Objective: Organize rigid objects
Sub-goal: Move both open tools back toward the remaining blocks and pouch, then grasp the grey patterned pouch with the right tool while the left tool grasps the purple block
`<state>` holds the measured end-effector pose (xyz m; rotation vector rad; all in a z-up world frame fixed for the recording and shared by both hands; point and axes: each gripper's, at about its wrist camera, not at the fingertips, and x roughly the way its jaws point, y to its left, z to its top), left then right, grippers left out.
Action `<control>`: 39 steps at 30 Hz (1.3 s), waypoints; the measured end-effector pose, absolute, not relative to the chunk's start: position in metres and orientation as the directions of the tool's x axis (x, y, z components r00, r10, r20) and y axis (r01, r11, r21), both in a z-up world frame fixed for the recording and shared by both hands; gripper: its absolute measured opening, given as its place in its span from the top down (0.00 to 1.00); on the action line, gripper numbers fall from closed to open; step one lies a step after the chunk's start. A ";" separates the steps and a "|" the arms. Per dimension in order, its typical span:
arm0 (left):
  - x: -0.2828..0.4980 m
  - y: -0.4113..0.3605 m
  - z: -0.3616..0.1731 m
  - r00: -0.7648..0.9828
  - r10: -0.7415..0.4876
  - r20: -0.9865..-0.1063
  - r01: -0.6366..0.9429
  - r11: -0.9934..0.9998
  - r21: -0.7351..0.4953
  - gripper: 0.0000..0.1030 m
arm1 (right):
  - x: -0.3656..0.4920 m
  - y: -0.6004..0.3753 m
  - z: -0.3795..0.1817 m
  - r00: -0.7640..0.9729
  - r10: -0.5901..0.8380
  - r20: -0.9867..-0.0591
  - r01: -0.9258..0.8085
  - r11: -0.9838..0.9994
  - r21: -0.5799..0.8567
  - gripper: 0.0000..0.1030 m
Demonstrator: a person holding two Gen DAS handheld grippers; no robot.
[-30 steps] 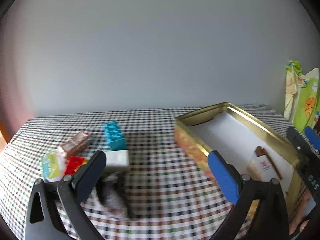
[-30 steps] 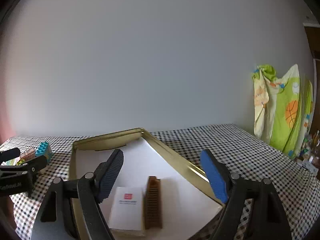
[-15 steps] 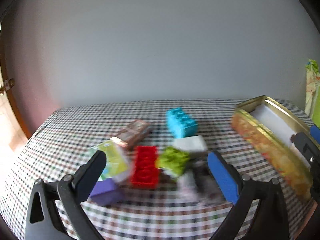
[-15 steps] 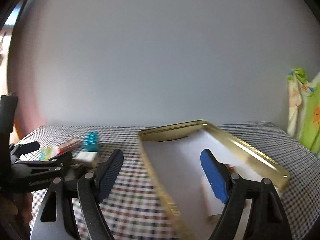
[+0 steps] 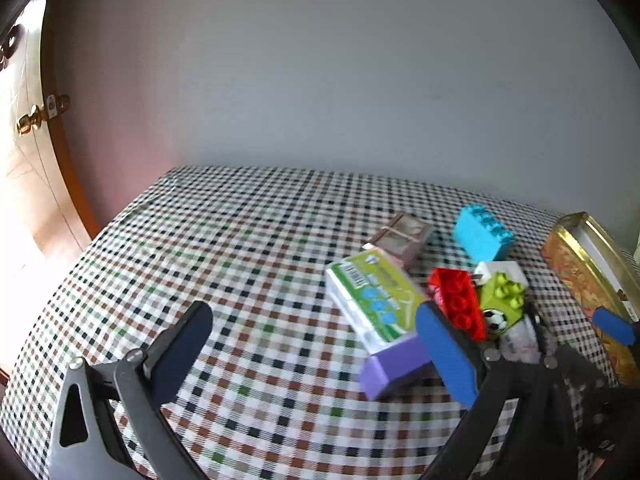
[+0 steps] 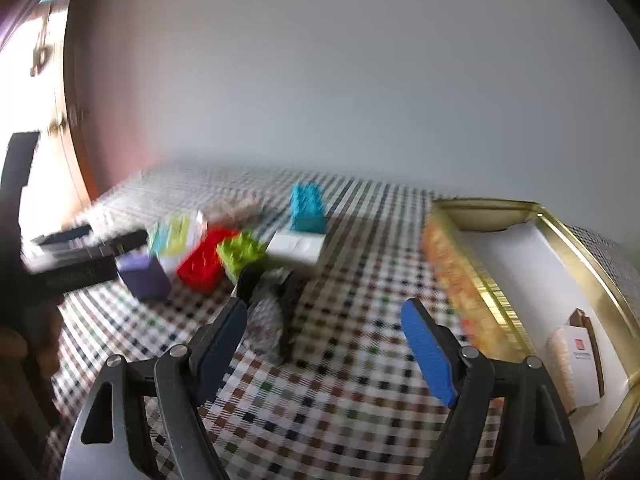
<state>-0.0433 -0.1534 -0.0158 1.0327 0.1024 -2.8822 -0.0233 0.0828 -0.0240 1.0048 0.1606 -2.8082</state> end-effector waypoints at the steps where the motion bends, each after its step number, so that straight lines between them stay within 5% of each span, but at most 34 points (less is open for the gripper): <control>1: -0.045 -0.152 -0.017 -0.762 -0.046 -0.646 0.088 -0.996 -0.034 0.00 | -0.027 0.078 -0.027 -0.749 -0.110 -0.653 0.186 -0.981 -0.047 0.21; 12: -0.050 -0.144 -0.021 -0.747 -0.021 -0.665 0.034 -0.999 -0.007 0.00 | -0.071 0.062 -0.048 -0.611 -0.162 -0.775 0.182 -0.981 0.062 0.21; 16: -0.050 -0.145 -0.021 -0.747 -0.015 -0.664 0.036 -0.999 -0.017 0.00 | -0.066 0.067 -0.044 -0.622 -0.186 -0.760 0.195 -0.978 0.079 0.53; 24: -0.042 -0.136 -0.016 -0.753 0.102 -0.650 -0.120 -0.993 -0.018 0.00 | -0.040 0.091 -0.030 -0.690 -0.226 -0.687 0.218 -0.971 0.100 0.55; 29: -0.048 -0.115 -0.024 -0.745 0.030 -0.667 -0.138 -0.984 0.109 0.01 | -0.014 0.114 -0.015 -0.775 -0.165 -0.610 0.176 -0.983 0.042 0.55; 33: -0.062 -0.122 -0.033 -0.687 0.018 -0.726 -0.100 -0.993 0.070 0.01 | -0.013 0.115 -0.013 -0.790 -0.154 -0.594 0.161 -0.986 0.041 0.55; 39: -0.077 -0.130 -0.047 -0.605 0.041 -0.795 -0.034 -0.999 -0.026 0.18 | -0.015 0.108 -0.015 -0.773 -0.184 -0.608 0.198 -0.979 0.045 0.55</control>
